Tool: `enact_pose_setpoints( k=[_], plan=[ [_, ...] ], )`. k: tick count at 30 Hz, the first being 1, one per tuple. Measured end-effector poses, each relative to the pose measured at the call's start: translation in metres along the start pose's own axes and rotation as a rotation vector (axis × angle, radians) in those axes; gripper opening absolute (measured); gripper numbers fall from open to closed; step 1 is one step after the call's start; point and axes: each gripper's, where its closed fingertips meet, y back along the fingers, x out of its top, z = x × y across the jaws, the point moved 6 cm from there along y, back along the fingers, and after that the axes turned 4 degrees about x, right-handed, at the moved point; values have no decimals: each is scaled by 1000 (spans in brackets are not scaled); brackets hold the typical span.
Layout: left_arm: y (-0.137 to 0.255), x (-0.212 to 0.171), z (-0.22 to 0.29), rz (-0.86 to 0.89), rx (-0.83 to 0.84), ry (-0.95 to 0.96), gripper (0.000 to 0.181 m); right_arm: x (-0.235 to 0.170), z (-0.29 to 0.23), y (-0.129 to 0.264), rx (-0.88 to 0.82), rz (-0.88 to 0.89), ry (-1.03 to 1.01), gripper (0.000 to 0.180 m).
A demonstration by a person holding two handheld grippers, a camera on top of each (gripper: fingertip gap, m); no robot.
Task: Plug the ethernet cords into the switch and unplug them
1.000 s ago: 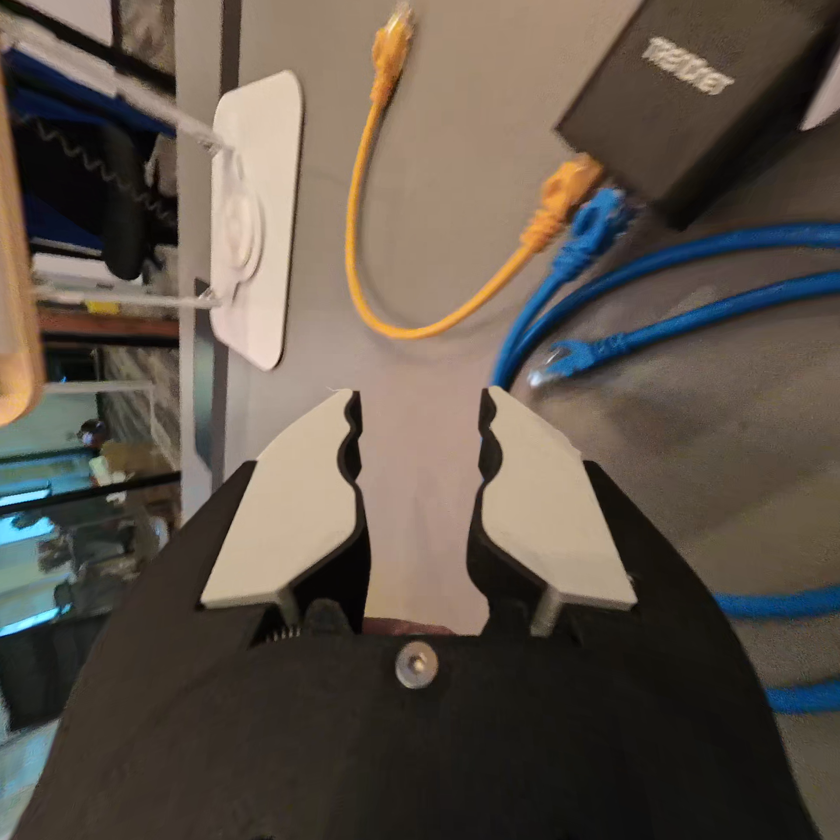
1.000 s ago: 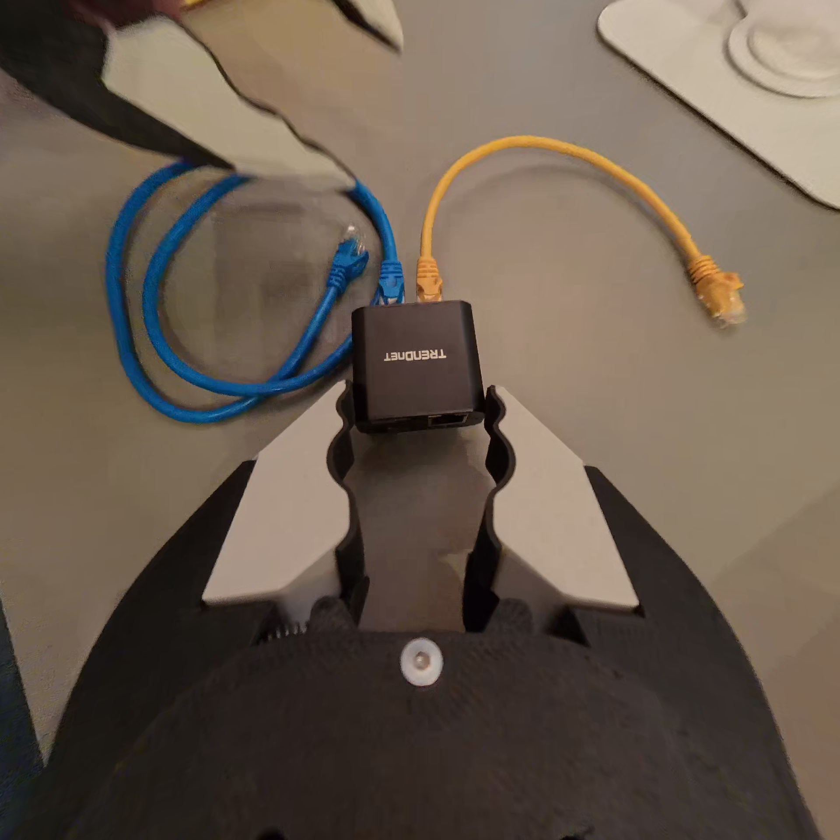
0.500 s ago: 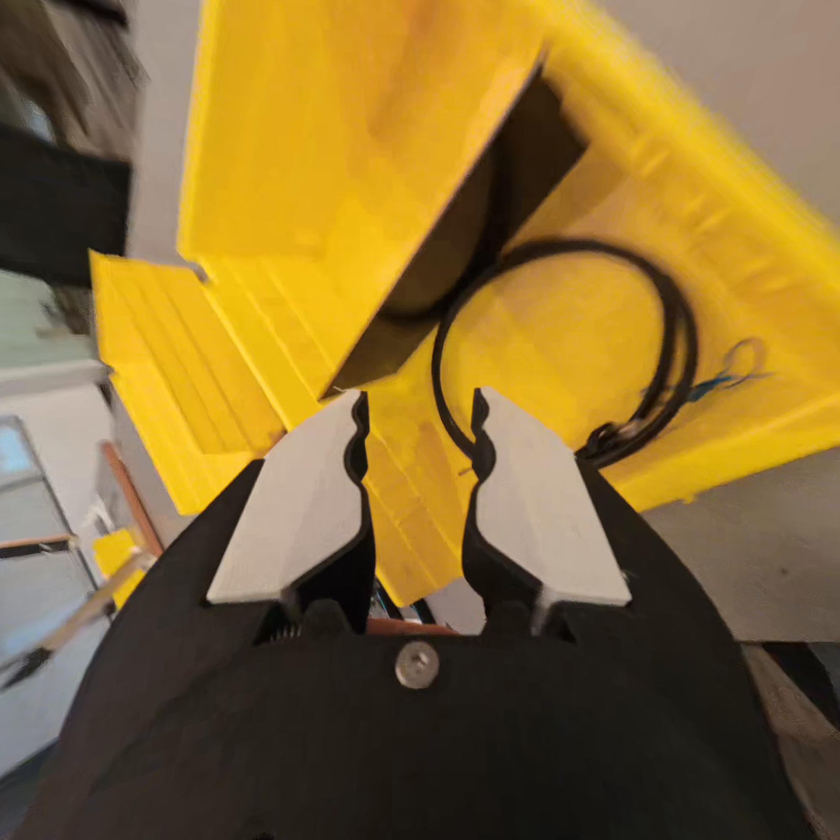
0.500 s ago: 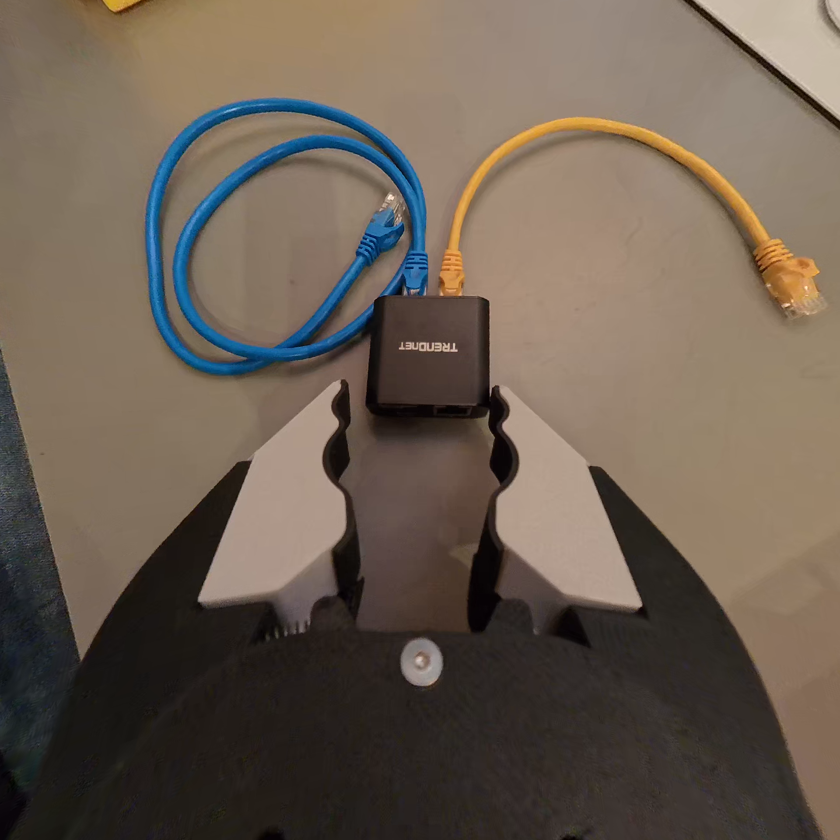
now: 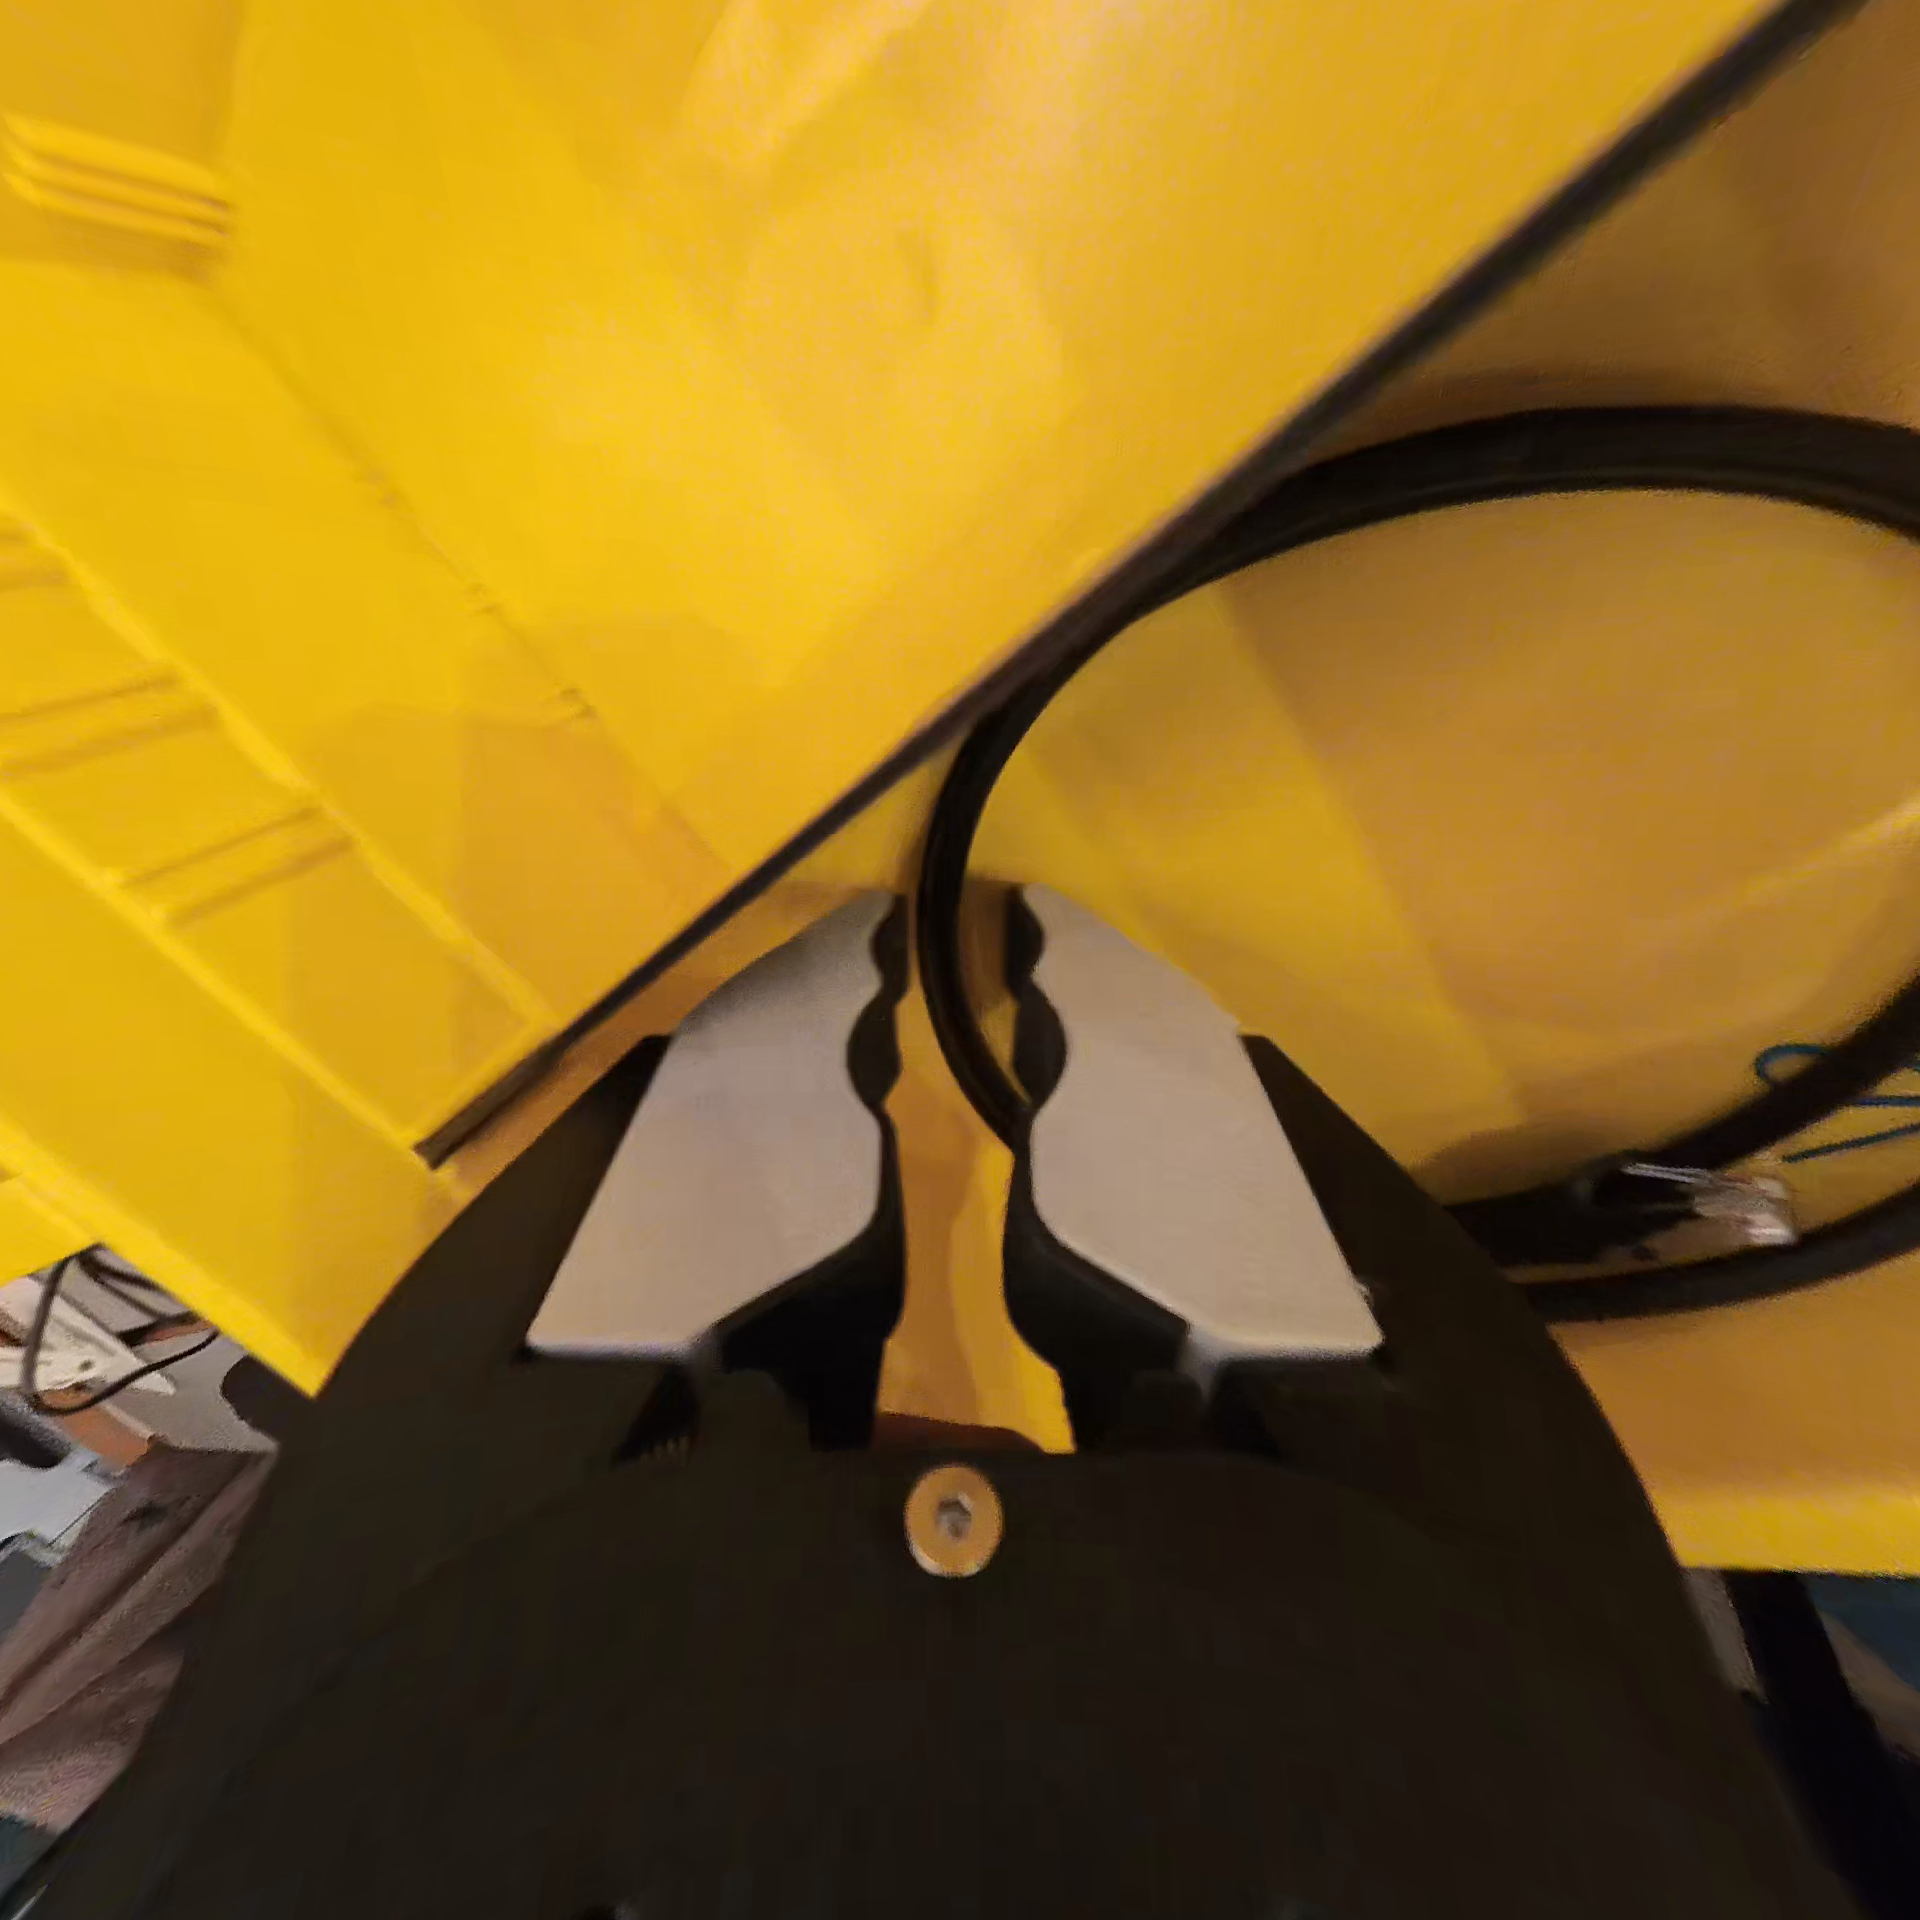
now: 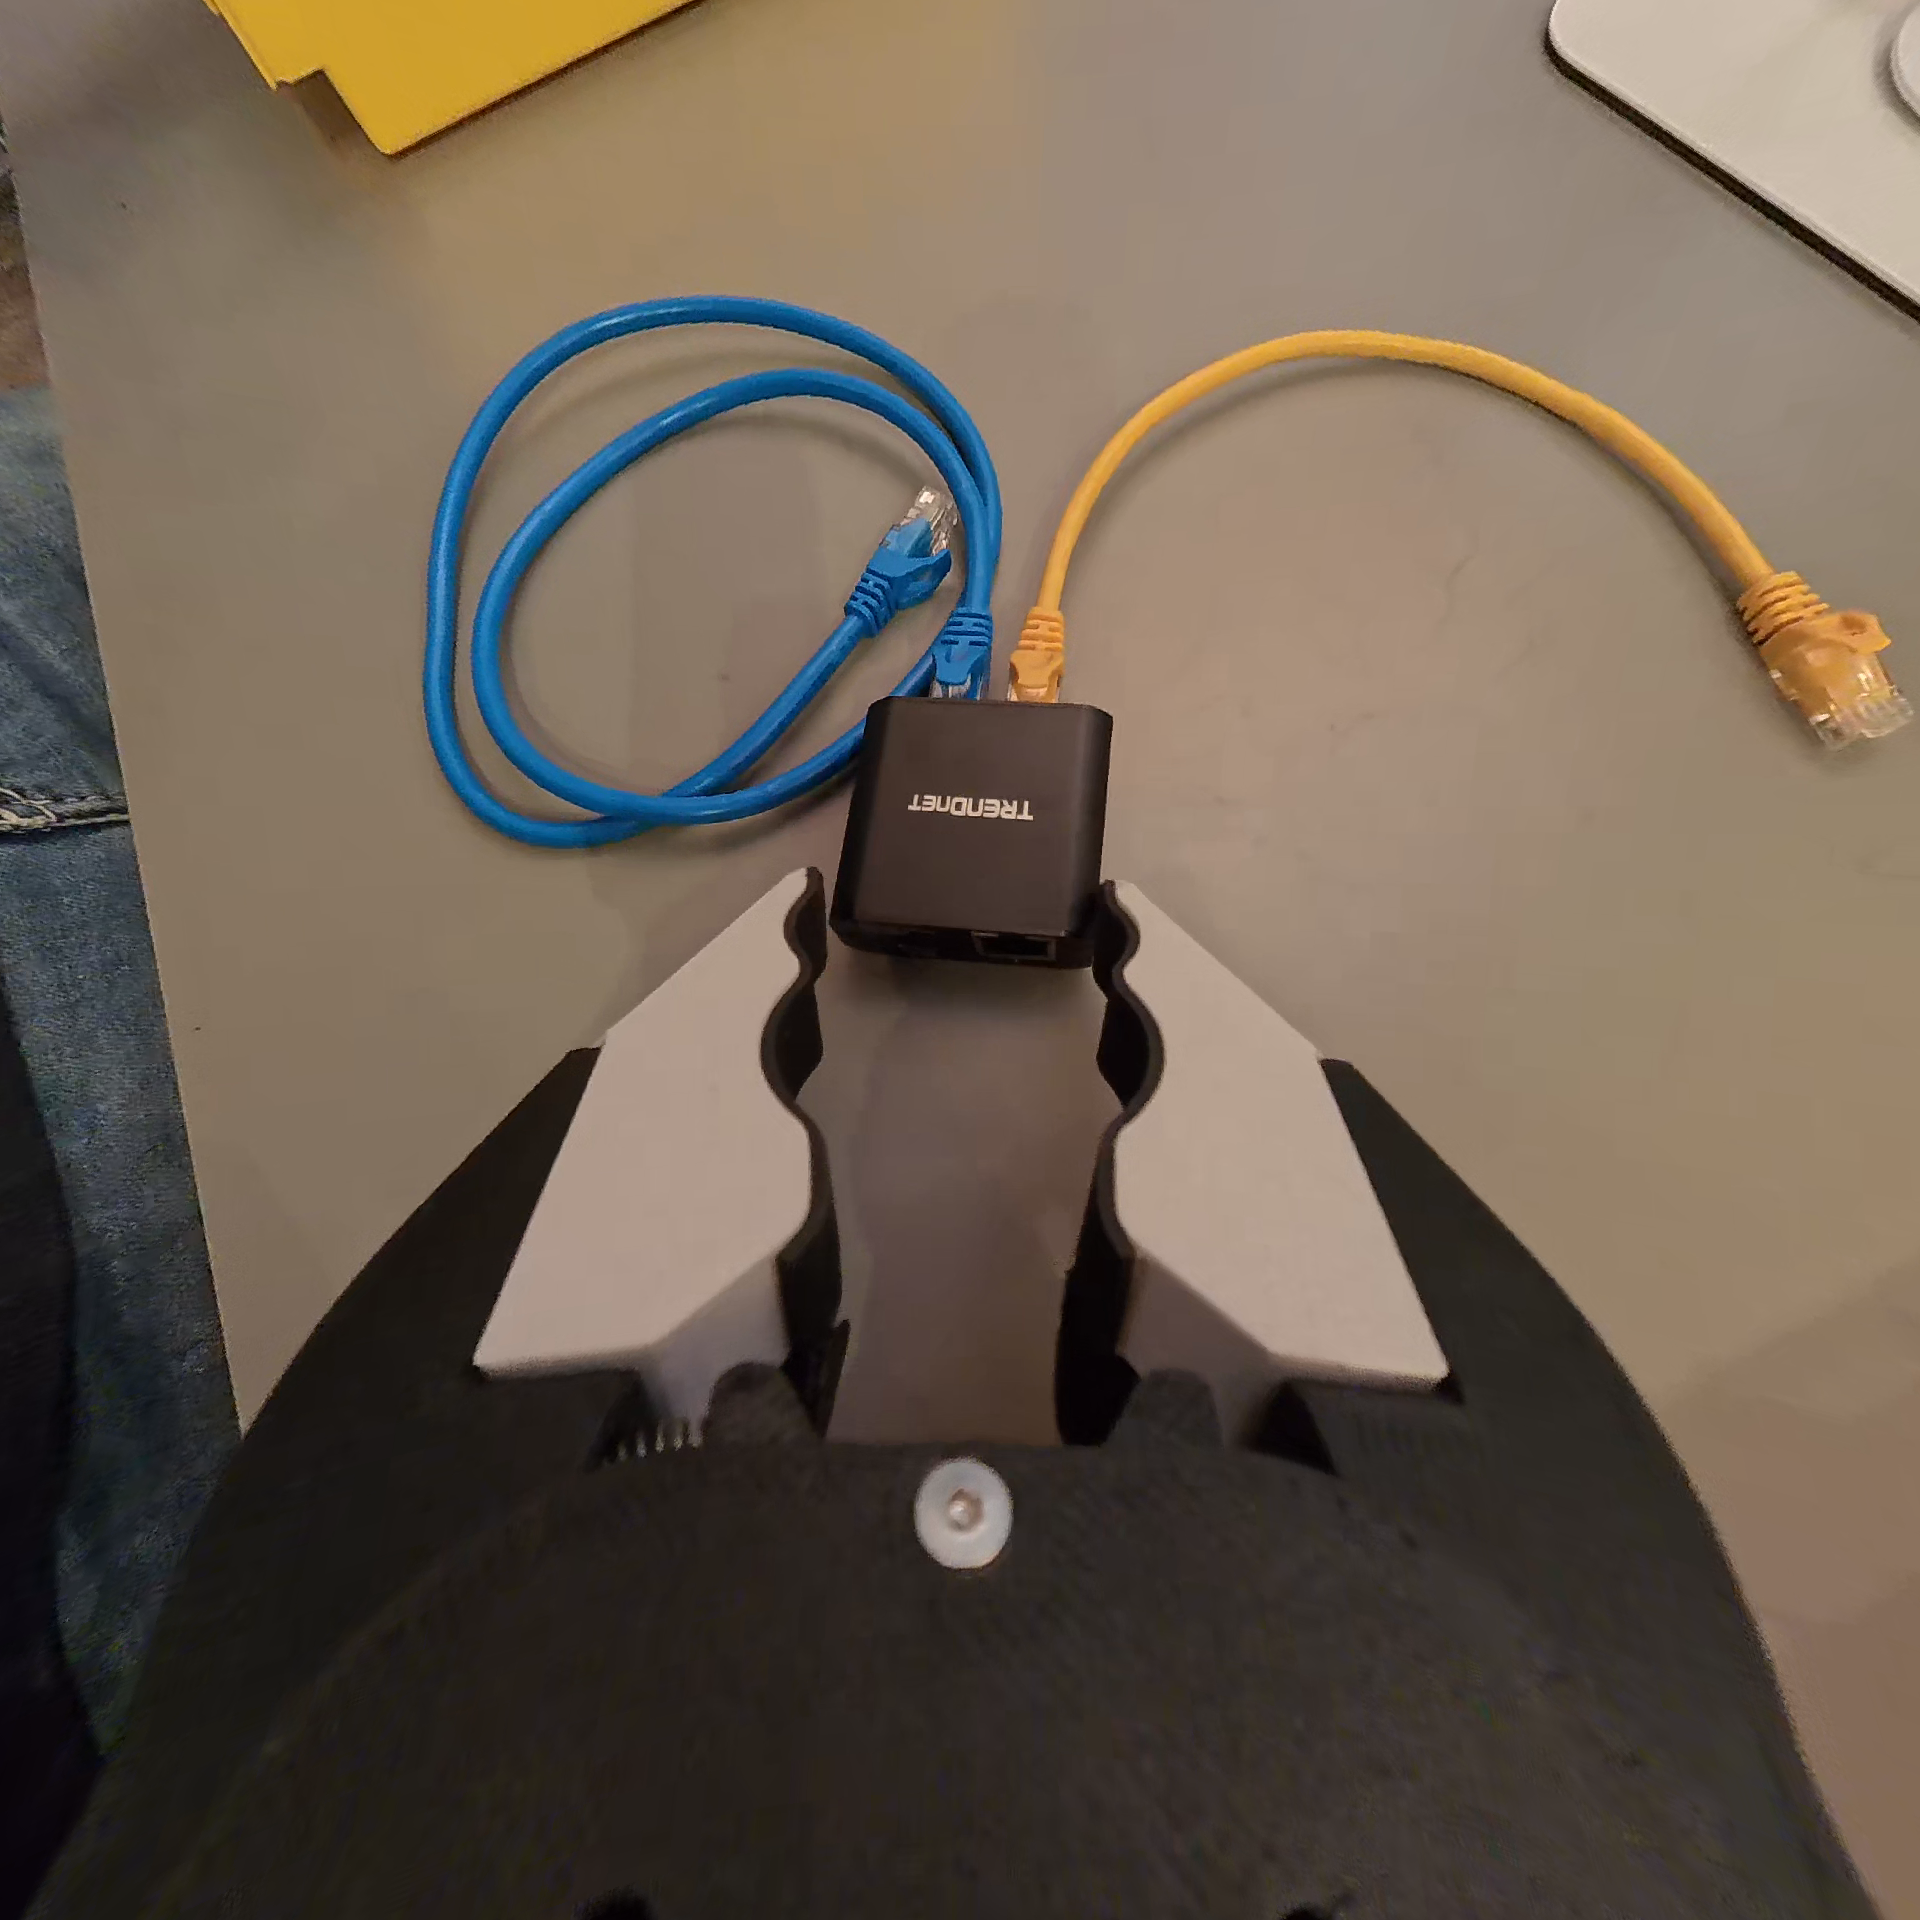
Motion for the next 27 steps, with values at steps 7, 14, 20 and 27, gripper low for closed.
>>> enact_pose_setpoints(
  k=[7,14,20,27],
  plan=[
    [0,0,-2,-44,97,-90,5,3,1,3,-1,16,13,47],
    [54,-11,-15,123,263,-27,5,3,2,8,-19,12,22,47],
    [118,-22,-24,256,425,-16,5,10,3,9,-47,17,51,48],
    [176,-27,-33,406,582,23,5,20,3,16,-61,59,80,53]
  ],
)
